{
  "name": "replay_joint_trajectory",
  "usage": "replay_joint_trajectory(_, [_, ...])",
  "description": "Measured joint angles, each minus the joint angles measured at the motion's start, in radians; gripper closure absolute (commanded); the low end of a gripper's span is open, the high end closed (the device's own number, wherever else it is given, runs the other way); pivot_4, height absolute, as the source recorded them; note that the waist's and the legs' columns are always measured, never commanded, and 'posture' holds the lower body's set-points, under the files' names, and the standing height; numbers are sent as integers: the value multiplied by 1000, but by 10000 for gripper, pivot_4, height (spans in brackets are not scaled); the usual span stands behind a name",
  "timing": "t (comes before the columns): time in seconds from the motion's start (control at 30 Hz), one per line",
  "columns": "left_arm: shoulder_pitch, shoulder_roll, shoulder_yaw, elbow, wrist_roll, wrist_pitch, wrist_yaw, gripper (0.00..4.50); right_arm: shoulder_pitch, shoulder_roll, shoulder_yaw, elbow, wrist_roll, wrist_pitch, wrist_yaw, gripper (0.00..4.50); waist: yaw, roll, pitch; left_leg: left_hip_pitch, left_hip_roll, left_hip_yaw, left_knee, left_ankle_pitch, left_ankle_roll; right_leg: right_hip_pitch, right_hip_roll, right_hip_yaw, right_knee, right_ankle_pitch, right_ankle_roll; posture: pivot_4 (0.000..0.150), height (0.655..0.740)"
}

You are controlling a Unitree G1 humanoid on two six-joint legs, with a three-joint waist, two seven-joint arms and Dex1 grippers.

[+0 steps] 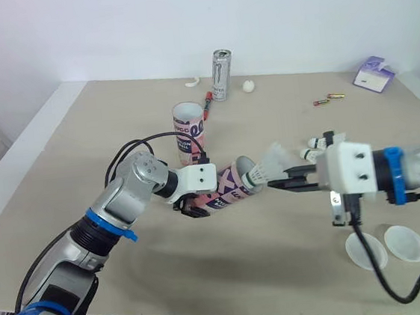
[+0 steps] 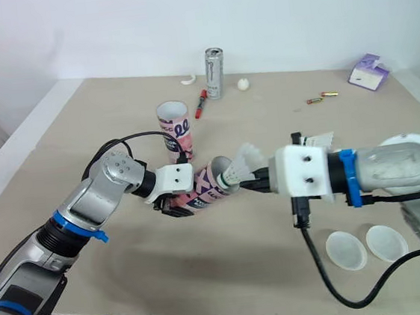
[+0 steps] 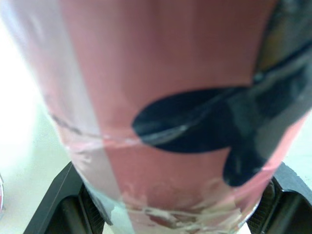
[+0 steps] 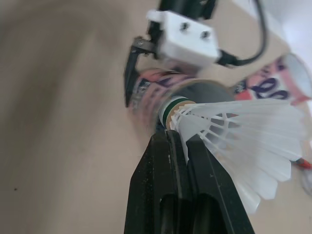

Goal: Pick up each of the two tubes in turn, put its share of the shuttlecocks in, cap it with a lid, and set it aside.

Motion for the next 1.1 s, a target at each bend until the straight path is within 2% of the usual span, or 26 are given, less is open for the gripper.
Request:
replay_joint_trajectory(0.03, [0, 0, 0, 0, 0, 0, 0, 15031, 0, 0, 5, 1, -3, -3, 0, 39741, 0, 0, 0, 0, 0, 0, 0, 0, 0, 0, 0, -1, 0, 0, 0, 1500, 7400])
replay_joint_trajectory(0.1, [0, 0, 0, -1, 0, 0, 0, 15031, -3, 2, 10, 3, -11, -6, 1, 34814, 0, -1, 0, 0, 0, 0, 0, 0, 0, 0, 0, -1, 0, 0, 0, 1500, 7400])
replay_joint_trajectory(0.17, [0, 1, 0, -3, 0, 1, 1, 15031, -18, 9, 12, 7, -15, -6, 3, 24204, 0, 0, 0, 0, 0, 1, 0, 0, 0, 1, 0, 0, 0, 0, 0, 1500, 7400])
replay_joint_trajectory(0.2, [0, 1, 0, -3, 0, 1, 1, 15031, -20, 10, 12, 7, -15, -5, 3, 22000, 0, -1, 0, -1, 0, 0, 0, 0, 0, 1, 0, -1, 0, 0, 0, 1500, 7400])
replay_joint_trajectory(0.33, [0, 3, 0, -6, 0, 4, 1, 15031, -29, 30, -6, 7, 39, 36, -2, 5094, 0, -1, 1, -1, 0, 0, 0, 0, 0, 1, 0, -1, 0, 0, 0, 1500, 7400])
replay_joint_trajectory(0.4, [0, 2, 0, -7, 0, 4, 3, 15031, -20, 61, -77, 6, 128, 110, -36, 954, 0, -1, 1, -1, 0, 0, 0, 0, 0, 1, 0, -1, 0, 0, 0, 1500, 7400])
replay_joint_trajectory(0.43, [0, 2, -1, -7, 0, 3, 4, 15031, 20, 125, -222, 26, 245, 208, -115, 954, 1, -4, 1, -1, 1, -1, -1, 0, 0, 3, 0, -2, 0, 0, 0, 1500, 7400])
replay_joint_trajectory(0.47, [0, 2, -1, -7, 0, 3, 4, 15031, 24, 129, -233, 29, 253, 216, -120, 954, 1, -5, 1, -1, 0, -1, 0, 0, 0, 3, 0, -2, 0, 0, 0, 1500, 7400])
replay_joint_trajectory(0.53, [0, 2, -2, -8, 0, 2, 4, 15031, 91, 181, -374, 80, 318, 301, -204, 954, 1, -5, 1, -1, 0, 0, -1, 0, 0, 3, -1, -2, 0, 1, -2, 1500, 7400])
replay_joint_trajectory(0.7, [0, 2, -3, -8, 0, 1, 4, 15031, 224, 230, -513, 163, 298, 324, -280, 954, 1, -5, 1, -1, 0, 0, -1, 0, 0, 3, -1, -2, 0, 2, -3, 1500, 7400])
replay_joint_trajectory(0.77, [-1, 3, -3, -5, 2, 0, 5, 15031, 331, 294, -621, 292, 256, 328, -356, 954, -1, -1, -1, 0, 0, 1, -1, 0, 1, 2, 0, 0, 0, 1, 2, 1500, 7400])
replay_joint_trajectory(1.1, [-1, 4, -3, -3, 3, -3, 7, 15031, 439, 347, -625, 474, 206, 254, -368, 954, -1, 3, -1, 0, 1, 0, -1, 1, 2, 2, 2, 1, 0, 1, 2, 1500, 7400])
